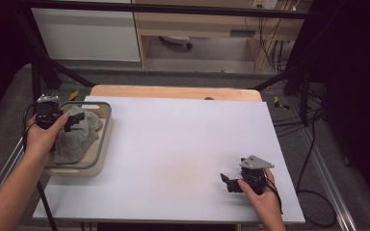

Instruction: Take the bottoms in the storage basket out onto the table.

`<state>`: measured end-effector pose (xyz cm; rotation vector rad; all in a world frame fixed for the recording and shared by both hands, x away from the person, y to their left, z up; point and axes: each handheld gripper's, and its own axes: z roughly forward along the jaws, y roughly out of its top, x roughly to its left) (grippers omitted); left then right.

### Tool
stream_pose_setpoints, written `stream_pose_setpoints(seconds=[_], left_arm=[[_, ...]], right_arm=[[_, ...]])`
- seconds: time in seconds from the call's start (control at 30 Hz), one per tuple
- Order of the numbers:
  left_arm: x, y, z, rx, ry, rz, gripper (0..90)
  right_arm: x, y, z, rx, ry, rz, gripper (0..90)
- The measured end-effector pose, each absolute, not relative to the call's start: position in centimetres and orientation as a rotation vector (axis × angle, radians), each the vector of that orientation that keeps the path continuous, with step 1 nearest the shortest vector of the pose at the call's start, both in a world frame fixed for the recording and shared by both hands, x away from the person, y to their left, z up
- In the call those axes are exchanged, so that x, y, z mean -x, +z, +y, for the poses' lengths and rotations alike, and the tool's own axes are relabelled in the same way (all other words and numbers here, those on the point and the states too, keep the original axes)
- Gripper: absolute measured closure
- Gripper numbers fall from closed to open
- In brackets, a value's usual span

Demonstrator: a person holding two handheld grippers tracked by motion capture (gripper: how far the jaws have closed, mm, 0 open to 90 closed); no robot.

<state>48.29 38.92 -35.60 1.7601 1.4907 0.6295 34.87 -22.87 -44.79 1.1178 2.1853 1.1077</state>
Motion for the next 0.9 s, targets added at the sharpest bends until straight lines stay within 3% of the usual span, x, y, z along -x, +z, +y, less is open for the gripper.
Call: stream_pose_setpoints(seconds=[0.9], left_arm=[[-49.8,-39.8,38.6,-1.896,0.591,1.561,10.3]], right_arm=[[-34.9,-45.0,-22.4,-1.09,1.111,2.234,2.8]])
